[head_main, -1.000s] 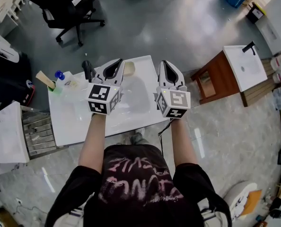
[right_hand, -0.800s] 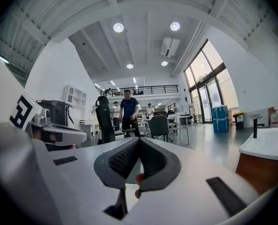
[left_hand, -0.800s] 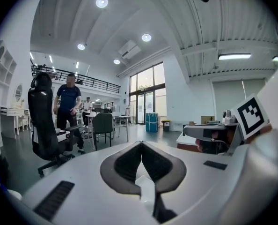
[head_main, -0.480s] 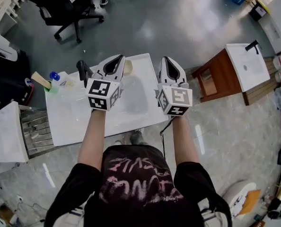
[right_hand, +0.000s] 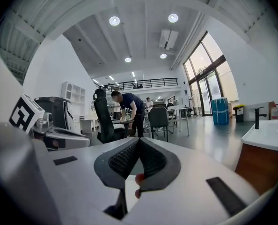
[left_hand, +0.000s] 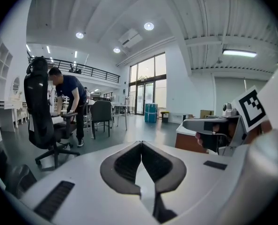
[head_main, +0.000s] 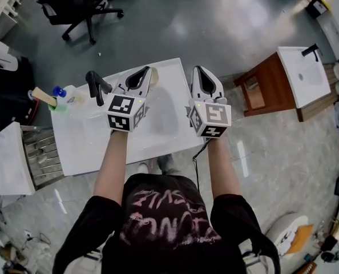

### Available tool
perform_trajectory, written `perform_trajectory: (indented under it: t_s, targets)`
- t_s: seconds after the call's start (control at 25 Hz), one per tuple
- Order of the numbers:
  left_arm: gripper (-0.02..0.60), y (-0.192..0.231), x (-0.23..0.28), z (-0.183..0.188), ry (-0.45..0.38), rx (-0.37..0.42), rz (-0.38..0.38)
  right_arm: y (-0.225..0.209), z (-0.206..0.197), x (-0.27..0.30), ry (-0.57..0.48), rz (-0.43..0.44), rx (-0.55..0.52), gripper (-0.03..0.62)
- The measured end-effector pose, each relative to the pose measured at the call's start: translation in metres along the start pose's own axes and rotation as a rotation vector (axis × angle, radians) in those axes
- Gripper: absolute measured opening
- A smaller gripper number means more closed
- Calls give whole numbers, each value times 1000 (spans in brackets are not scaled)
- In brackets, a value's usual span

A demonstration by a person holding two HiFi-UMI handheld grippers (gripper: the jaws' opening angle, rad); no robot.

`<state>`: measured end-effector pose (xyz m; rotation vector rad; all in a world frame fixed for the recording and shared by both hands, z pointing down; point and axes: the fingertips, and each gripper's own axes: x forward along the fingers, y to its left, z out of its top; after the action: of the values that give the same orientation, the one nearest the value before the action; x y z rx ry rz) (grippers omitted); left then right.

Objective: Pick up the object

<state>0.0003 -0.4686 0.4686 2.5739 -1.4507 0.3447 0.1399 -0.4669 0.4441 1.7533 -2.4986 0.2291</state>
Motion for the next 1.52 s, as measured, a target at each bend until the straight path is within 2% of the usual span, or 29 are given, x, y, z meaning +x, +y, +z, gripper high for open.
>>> perform_trajectory:
  t_s: [0.24, 0.44, 0.68, 0.72, 0.8, 1.04, 1.2, 1.52]
  targets:
    - [15, 5, 15, -29, 54, -24, -3, -3, -23, 17, 38, 8, 25, 15]
    - [15, 7, 24, -56, 114, -31, -13, -3, -27, 27, 41, 16, 24, 15]
    - [18, 1, 41, -88, 214, -17, -68, -9, -29, 32, 55, 15, 15, 15]
    - [24, 0, 44, -91, 224, -8, -76, -10, -30, 32, 58, 13, 14, 15]
    - [110, -2, 52, -98, 248, 13, -91, -12, -32, 34, 61, 11, 9, 15]
    - [184, -4, 73, -136, 389, 114, -143, -17, -42, 36, 80, 10, 10, 15]
    - [201, -1, 83, -166, 485, 151, -172, -20, -50, 38, 96, 15, 14, 15]
    - [199, 0, 98, -186, 548, 171, -196, -30, -64, 39, 121, 10, 13, 15]
